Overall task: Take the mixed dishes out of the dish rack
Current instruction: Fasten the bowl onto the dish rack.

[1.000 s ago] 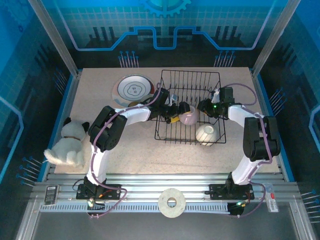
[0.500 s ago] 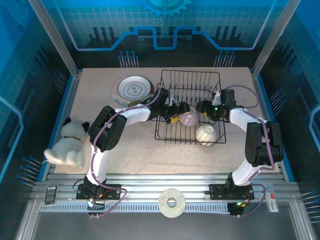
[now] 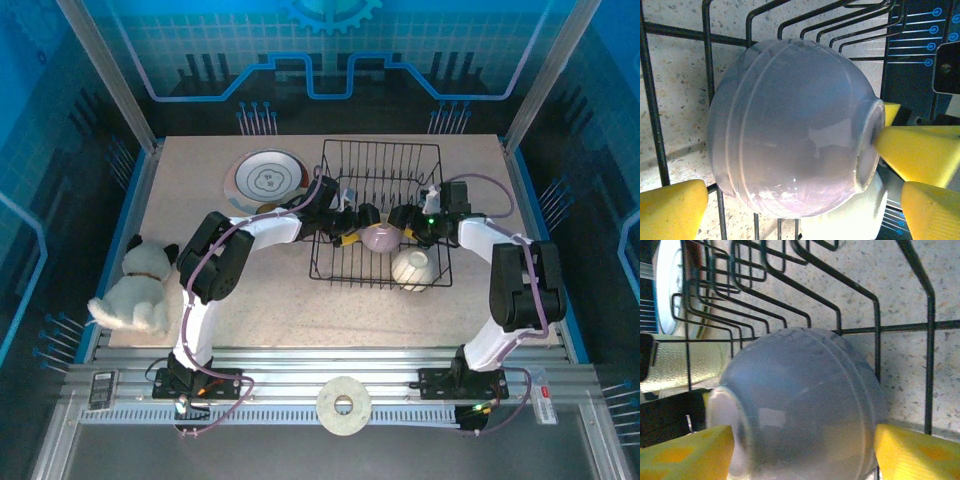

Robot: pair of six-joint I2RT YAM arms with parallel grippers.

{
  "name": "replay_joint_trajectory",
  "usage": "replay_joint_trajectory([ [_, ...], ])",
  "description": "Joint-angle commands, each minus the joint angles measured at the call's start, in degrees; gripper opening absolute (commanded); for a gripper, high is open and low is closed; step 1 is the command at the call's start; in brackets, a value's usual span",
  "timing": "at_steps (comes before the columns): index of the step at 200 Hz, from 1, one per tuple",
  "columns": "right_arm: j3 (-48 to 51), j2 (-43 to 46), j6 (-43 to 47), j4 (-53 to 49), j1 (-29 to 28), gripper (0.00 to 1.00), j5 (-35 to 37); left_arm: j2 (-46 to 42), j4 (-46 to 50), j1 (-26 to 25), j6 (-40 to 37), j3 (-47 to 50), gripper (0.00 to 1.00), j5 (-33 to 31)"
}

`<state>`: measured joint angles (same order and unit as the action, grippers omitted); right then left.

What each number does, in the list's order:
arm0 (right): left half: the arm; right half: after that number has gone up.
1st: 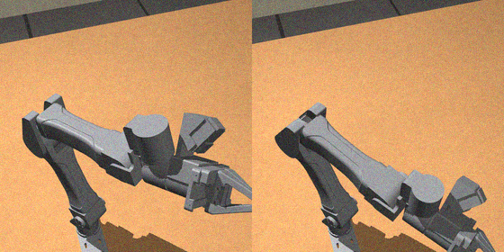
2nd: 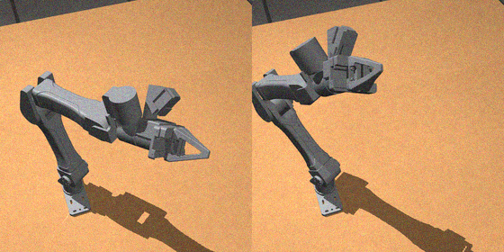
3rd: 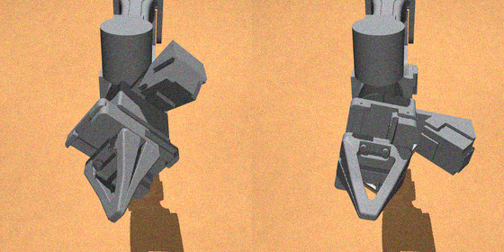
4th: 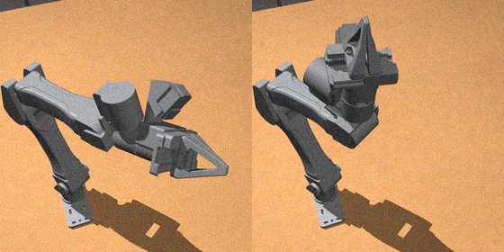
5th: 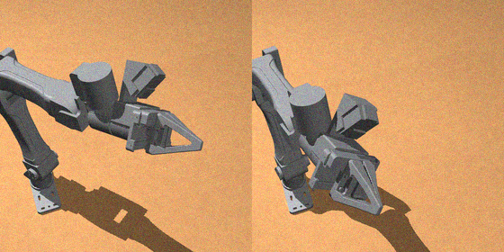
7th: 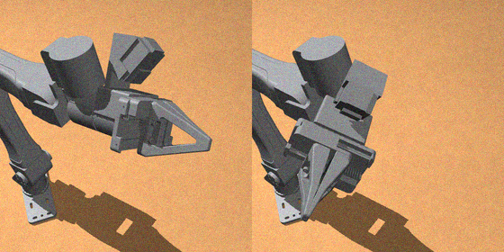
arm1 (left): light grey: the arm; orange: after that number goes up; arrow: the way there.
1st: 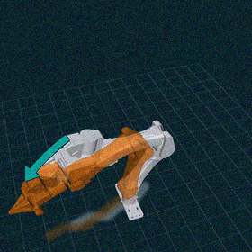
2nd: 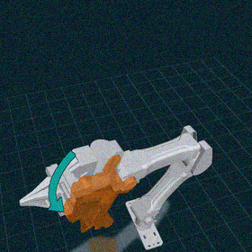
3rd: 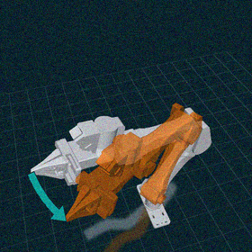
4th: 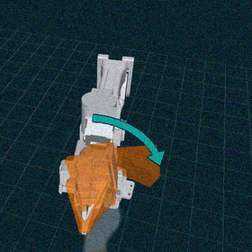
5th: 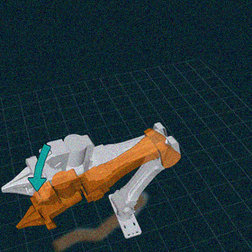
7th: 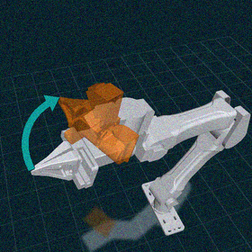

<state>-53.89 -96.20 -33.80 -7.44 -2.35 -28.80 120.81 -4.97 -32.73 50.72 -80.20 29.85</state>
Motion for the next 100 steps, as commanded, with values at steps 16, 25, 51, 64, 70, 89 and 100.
replay_joint_trajectory([
  [16, -0.96, -0.74, 1.28, -3.92, -1.29, 0.70, 1.23, 3.20, 1.52, 0.22, -0.19, -0.30, 0.99, -0.71],
  [25, -0.76, -0.90, 1.24, -4.25, -1.37, 0.67, 1.74, 3.33, 1.13, 0.23, 0.09, -0.30, 0.99, -0.57],
  [51, 0.34, -2.61, 0.46, -3.69, -1.24, 0.61, 2.34, 3.29, 1.05, 0.22, 0.19, -0.23, 0.99, -0.27],
  [64, 1.09, -3.56, -0.50, -2.71, -0.87, 0.56, 2.18, 2.83, 2.07, 0.23, -0.41, -0.22, 0.99, -0.84],
  [70, 1.45, -4.09, -1.05, -2.20, -0.63, 0.54, 2.15, 2.61, 2.52, 0.22, -0.78, -0.17, 0.99, -1.30],
  [89, 1.72, -5.34, -1.83, -1.62, -0.01, 0.48, 1.82, 1.72, 3.53, 0.36, -1.79, -0.15, 0.99, -2.23],
  [100, 1.60, -5.87, -2.14, -1.53, 0.28, 0.45, 1.62, 1.32, 3.58, 0.47, -1.93, 0.01, 0.99, -2.56],
])
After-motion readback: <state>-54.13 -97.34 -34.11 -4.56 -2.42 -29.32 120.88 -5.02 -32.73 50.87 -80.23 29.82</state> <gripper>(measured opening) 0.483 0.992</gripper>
